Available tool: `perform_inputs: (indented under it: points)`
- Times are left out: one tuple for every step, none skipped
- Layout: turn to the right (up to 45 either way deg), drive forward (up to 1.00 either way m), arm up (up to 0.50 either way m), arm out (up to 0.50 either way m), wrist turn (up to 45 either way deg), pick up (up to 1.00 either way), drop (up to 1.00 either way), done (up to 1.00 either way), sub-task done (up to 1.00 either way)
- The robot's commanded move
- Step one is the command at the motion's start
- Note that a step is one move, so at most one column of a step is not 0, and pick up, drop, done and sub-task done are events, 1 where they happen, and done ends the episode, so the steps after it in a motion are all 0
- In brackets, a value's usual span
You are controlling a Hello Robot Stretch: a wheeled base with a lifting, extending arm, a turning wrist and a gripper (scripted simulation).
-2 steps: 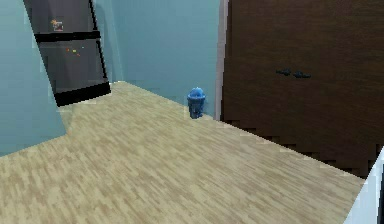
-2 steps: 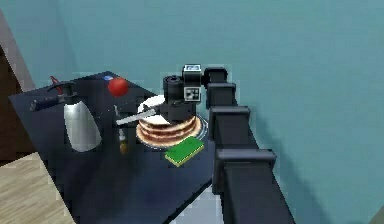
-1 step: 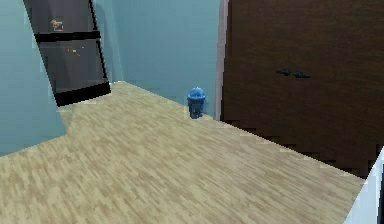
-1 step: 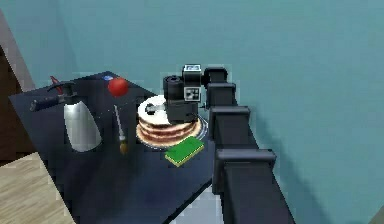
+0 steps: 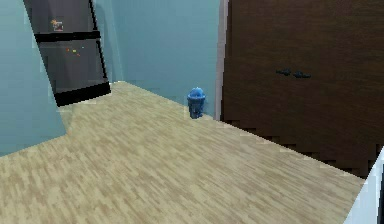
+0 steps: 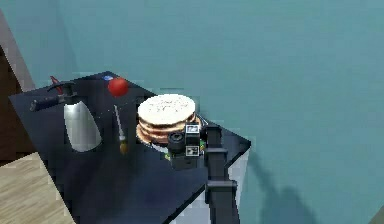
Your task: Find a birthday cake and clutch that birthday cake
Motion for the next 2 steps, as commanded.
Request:
perform_inputs:
  points:
    - [0.0, 0.0, 0.0, 0.0, 0.0, 1.0, 0.0, 0.0, 0.0]
    - [0.0, 0.0, 0.1, 0.0, 0.0, 0.0, 0.0, 0.0, 0.0]
